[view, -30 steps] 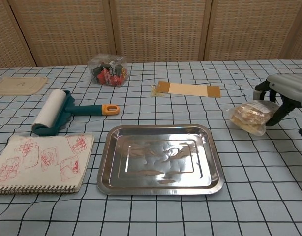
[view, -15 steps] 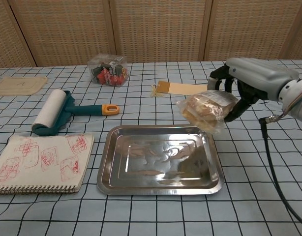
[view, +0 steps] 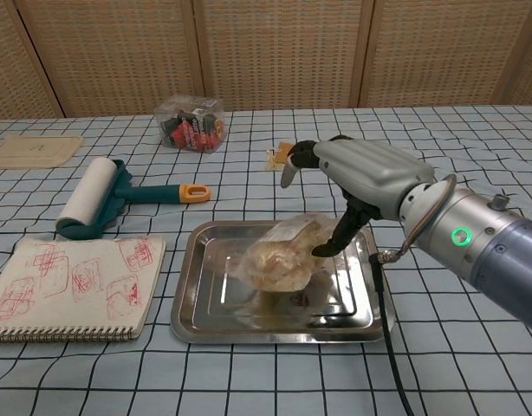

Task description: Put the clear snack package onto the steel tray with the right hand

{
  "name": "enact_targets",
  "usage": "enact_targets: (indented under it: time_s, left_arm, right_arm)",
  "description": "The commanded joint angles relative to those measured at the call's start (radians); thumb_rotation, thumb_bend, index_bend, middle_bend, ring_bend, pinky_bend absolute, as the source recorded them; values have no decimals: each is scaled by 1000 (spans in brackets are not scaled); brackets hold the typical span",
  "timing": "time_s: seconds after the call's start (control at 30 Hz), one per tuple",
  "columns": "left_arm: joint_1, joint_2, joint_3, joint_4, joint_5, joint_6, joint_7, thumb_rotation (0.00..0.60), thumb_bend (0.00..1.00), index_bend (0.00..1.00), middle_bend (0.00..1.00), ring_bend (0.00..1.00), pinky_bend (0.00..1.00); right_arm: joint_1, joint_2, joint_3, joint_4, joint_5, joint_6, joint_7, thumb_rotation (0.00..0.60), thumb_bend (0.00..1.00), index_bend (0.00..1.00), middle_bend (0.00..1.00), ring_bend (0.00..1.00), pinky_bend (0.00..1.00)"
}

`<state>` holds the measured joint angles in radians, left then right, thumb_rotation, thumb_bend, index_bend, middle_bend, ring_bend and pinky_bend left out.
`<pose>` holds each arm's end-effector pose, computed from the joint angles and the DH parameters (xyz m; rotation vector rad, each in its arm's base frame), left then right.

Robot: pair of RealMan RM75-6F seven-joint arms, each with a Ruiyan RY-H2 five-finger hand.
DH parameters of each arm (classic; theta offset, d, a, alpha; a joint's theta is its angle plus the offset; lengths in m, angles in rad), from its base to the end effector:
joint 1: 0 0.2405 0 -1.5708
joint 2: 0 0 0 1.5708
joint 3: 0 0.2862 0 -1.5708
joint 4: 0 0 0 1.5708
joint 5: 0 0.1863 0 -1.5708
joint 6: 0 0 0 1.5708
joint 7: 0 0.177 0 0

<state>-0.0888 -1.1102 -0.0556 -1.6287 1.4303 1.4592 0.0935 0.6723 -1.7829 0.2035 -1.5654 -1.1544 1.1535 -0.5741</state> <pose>-0.3375 0.2162 0.1968 -1.3678 -0.8818 -0.8006 -0.1107 -0.3399 -0.0513 1.8073 -0.9253 1.0779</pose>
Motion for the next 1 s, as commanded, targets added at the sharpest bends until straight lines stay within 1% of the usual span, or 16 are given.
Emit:
enact_targets:
  time_s: [0.03,0.17,0.23,0.33,0.43,0.53,0.6,0.73,0.77,0.87,1.0]
  left_arm:
    - [0,0,1,-1,1,-1,2,600,23,0,0,0,0]
    - [-1,-1,4,-4,6,0,11,600,23,0,0,0,0]
    - [0,-3,5,-7,9,3,15,600,23,0,0,0,0]
    - [2,-3,5,-7,9,7,19,600,23,0,0,0,0]
    - [2,-4,4,-7,6,7,19,600,24,0,0,0,0]
    - [2,-5,3,-5,4,5,22,600,24,0,0,0,0]
    - [1,-7,3,-3,5,5,21,600,23,0,0,0,0]
    - [0,-12,4,3,13,10,21,600,24,0,0,0,0]
    - [-1,-17,5,7,17,11,26,600,24,0,0,0,0]
    - [-1,-24,6,16,20,13,29,600,23,0,0,0,0]
    - [1,-28,5,23,24,20,29,600,24,0,0,0,0]
  right_arm:
    - [-9,21,2,-2,35,21,-56,600,133,169,0,0,0]
    - [-29,67,0,-24,40,41,-56,600,131,151,0,0,0]
    - [-43,105,-1,-39,25,60,-52,600,131,148,0,0,0]
    - [-64,172,-10,-55,-25,95,-41,600,130,147,0,0,0]
    - [-99,252,-23,-74,-81,140,-1,600,130,147,0,0,0]
    - [-151,337,-54,-91,-140,182,78,600,130,147,0,0,0]
    - [-186,384,-86,-84,-193,211,143,600,130,147,0,0,0]
    - [-258,441,-144,-42,-277,282,257,600,130,144,0,0,0]
    - [-300,461,-172,-20,-303,327,307,600,130,142,0,0,0]
    - [-367,478,-218,40,-372,408,403,600,129,132,0,0,0]
    - [-433,477,-251,108,-414,474,477,600,129,127,0,0,0]
